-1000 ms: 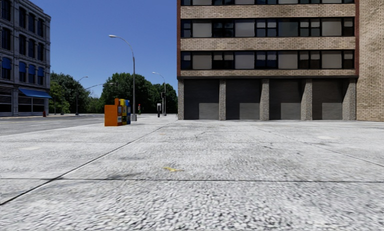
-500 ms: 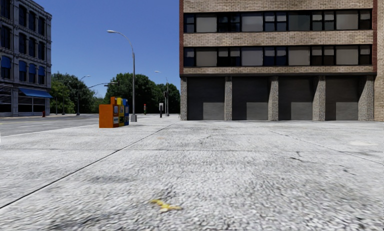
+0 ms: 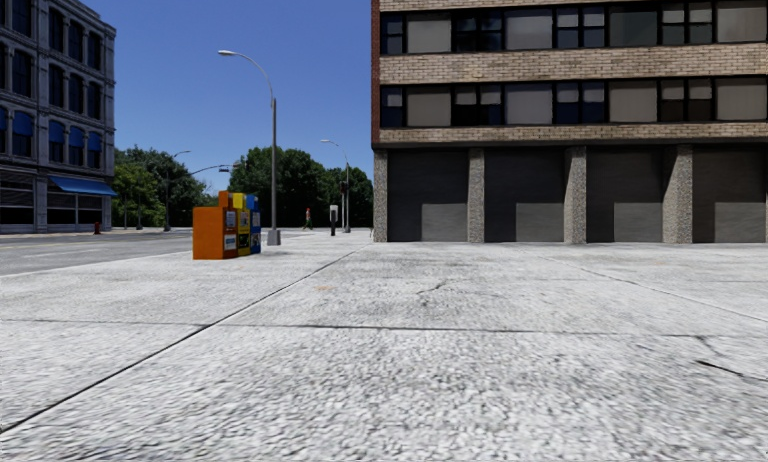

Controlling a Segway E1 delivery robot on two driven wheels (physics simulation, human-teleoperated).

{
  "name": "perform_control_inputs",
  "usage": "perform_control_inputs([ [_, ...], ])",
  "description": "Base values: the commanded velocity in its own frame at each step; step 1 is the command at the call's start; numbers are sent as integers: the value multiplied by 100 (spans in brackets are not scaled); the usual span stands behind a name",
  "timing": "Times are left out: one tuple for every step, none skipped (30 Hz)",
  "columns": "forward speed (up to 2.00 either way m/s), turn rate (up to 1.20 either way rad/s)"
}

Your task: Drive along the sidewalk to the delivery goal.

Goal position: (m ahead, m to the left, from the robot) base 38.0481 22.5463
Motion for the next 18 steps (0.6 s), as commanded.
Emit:
perform_control_inputs([
  [200,23],
  [200,50],
  [200,50],
  [200,71],
  [200,78],
  [200,80],
  [200,80],
  [200,74],
  [200,29],
  [200,29],
  [200,13],
  [200,4],
  [200,2],
  [200,1],
  [200,1],
  [200,1],
  [200,1],
  [200,0],
])
